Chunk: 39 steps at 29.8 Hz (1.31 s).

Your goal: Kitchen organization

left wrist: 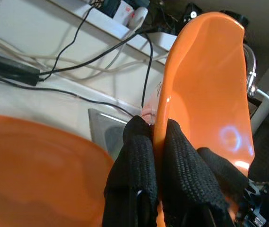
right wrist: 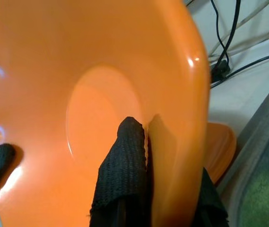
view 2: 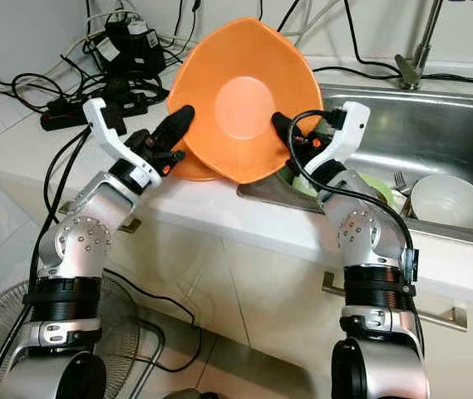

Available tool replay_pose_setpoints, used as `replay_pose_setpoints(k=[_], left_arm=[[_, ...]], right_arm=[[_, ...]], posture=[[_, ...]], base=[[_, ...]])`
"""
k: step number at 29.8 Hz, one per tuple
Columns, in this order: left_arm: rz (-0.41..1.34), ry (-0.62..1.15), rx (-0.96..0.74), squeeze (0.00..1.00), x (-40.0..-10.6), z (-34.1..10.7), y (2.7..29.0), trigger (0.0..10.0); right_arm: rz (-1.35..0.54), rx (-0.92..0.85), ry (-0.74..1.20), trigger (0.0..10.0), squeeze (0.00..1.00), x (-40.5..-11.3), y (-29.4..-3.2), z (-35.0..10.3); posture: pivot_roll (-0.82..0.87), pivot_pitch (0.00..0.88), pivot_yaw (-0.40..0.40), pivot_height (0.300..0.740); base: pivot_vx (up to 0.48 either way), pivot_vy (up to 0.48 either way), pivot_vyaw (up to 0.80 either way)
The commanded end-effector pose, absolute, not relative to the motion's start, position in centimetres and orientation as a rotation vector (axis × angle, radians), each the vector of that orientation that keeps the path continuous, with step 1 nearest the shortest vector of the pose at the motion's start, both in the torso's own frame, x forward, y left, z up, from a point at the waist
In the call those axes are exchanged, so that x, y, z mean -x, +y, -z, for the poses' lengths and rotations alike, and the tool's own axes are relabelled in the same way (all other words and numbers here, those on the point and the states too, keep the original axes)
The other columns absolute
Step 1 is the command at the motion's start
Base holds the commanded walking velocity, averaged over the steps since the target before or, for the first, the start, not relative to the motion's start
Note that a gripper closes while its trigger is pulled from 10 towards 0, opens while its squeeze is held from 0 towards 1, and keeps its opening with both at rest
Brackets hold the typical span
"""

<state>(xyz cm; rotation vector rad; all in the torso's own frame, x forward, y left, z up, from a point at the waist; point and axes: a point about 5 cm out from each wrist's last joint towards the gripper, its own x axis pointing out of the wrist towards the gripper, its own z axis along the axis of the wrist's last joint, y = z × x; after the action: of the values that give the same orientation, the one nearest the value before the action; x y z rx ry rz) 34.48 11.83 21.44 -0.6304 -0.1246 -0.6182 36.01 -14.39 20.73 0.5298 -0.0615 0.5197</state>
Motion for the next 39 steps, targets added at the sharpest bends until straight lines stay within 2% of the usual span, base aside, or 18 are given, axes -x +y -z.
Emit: replay_pose_setpoints(k=[1, 4, 5, 6, 7, 27, 39], left_arm=[[0.635, -0.190, 0.639, 0.00, -34.4, -22.9, 12.5, 0.0], [0.622, -0.189, 0.629, 0.00, -34.6, -22.9, 12.7, 0.0], [0.617, -0.189, 0.625, 0.07, -34.6, -22.9, 12.8, 1.2], [0.617, -0.189, 0.625, 0.07, -34.6, -22.9, 12.8, 1.2], [0.608, -0.184, 0.625, 1.00, -34.7, -22.9, 12.8, 10.0], [0.610, -0.163, 0.582, 1.00, -34.6, -22.6, 12.6, 10.0], [0.605, -0.140, 0.583, 1.00, -34.3, -22.3, 12.8, 10.0]], right_arm=[[-0.528, -0.510, -0.043, 0.0, 0.00, -36.0, -14.0, -20.6], [-0.524, -0.511, -0.045, 0.0, 0.00, -36.1, -14.0, -20.7], [-0.523, -0.511, -0.045, 0.0, 0.00, -36.1, -14.0, -20.7], [-0.523, -0.511, -0.045, 0.0, 0.00, -36.1, -14.0, -20.7], [-0.520, -0.513, -0.045, 0.0, 0.00, -36.1, -14.0, -20.7], [-0.473, -0.511, -0.036, 0.0, 0.00, -36.4, -14.3, -20.5], [-0.363, -0.543, -0.025, 0.0, 0.00, -36.6, -15.6, -19.7]], posture=[[-0.08, 0.000, 0.131, 0.740], [-0.08, 0.000, 0.131, 0.740], [-0.08, 0.000, 0.131, 0.740], [-0.08, 0.000, 0.131, 0.740], [-0.08, 0.000, 0.131, 0.740], [-0.08, 0.000, 0.135, 0.740], [-0.07, 0.000, 0.139, 0.740]], base=[[0.000, 0.000, 0.00], [0.000, 0.000, 0.00], [0.000, 0.000, 0.00], [0.000, 0.000, 0.00], [0.000, 0.000, 0.00], [0.000, 0.000, 0.00], [0.000, 0.000, 0.00]])
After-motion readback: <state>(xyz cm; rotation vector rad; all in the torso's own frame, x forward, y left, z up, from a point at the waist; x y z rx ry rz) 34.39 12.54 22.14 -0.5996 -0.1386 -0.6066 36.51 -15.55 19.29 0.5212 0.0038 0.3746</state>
